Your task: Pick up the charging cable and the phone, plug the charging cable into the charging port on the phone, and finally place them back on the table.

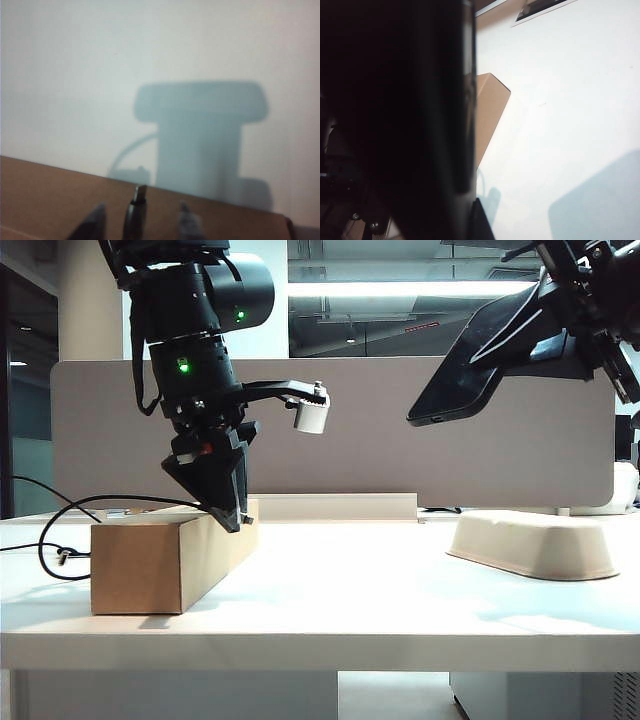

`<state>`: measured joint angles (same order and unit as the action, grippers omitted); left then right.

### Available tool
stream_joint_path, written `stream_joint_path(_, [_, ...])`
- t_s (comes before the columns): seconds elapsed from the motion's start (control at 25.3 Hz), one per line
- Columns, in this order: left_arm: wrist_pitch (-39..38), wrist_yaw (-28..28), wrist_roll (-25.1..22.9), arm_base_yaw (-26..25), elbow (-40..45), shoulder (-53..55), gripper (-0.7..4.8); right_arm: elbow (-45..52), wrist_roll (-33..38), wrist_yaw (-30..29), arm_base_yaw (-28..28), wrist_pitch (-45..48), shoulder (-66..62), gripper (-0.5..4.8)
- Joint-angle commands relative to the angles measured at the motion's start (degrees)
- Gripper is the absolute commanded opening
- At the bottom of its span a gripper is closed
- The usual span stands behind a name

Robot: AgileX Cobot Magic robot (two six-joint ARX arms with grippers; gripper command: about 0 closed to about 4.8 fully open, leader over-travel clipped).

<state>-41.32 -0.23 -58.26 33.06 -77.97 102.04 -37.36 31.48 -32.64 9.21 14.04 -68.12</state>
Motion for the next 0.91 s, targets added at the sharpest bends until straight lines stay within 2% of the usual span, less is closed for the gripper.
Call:
stream_joint_path(0.04, [0.8,0.0,0.2,0.0,-0.1,0.2,1.22,-0.3,-0.5,-0.6,0.0,2.4,0.5,-0.02])
stream_joint_path(0.63, [0.3,-2.6,0.2,-0.8,-0.1,0.7,1.2,-0.3,-1.2,-0.5,0.0,2.4,0.5,-0.02])
stream_joint_path(0.91, [1.2,-2.1,0.2,-0.7,-0.1,0.7,1.19,-0.3,-1.5,-0.5,0.0,2.4,0.5,-0.02])
